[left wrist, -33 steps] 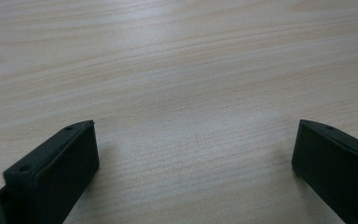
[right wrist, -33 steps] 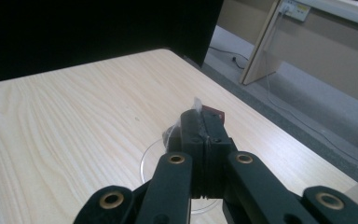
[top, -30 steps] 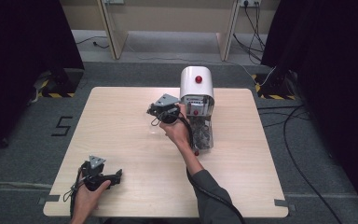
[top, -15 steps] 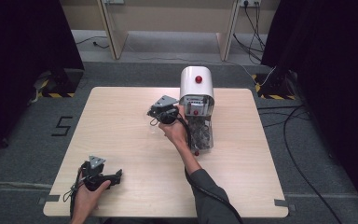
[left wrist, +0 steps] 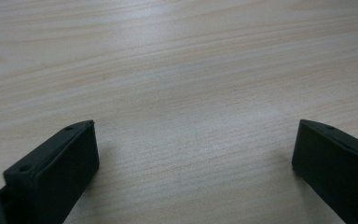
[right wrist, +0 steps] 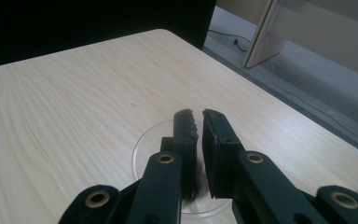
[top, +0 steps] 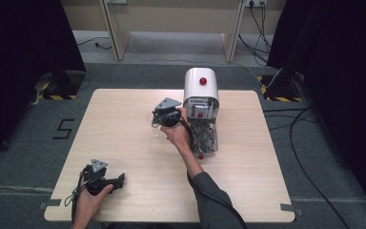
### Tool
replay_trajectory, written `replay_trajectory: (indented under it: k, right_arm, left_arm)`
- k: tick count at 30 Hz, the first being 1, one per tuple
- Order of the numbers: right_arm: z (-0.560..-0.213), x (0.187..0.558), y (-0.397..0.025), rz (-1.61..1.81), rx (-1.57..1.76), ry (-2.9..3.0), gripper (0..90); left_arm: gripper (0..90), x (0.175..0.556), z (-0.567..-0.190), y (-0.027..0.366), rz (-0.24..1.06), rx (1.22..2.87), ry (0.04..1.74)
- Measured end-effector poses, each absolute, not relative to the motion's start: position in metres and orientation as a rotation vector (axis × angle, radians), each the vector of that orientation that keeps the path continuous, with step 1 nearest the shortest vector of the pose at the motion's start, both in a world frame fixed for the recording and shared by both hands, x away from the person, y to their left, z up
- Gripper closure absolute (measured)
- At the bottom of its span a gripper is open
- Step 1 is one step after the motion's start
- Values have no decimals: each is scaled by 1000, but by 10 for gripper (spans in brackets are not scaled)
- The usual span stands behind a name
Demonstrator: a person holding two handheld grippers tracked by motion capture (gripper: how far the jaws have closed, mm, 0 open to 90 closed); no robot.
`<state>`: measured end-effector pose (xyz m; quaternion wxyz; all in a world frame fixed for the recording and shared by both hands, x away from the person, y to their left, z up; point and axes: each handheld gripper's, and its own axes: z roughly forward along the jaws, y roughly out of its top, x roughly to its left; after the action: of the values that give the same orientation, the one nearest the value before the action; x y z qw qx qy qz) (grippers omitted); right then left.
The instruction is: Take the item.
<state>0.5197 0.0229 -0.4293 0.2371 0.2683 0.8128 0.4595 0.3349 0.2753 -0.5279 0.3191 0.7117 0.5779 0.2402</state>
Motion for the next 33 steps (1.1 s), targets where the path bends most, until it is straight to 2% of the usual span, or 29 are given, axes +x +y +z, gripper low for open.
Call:
replay_trajectory:
  k: [10,18,19,33]
  right_arm:
    - [-420,517,18,1278,727,2220,790]
    - [-418,512,8,1308,751,2220,712]
    - [-418,510,5,1315,750,2230,677]
    - [-414,488,-16,1361,758,2243,581]
  left_arm:
    - [0,335,-528,276,629,1879,1517]
    - [0,335,-528,275,632,1875,1518]
    - [0,335,-528,275,632,1875,1518]
    - [0,335,-528,275,635,1876,1518]
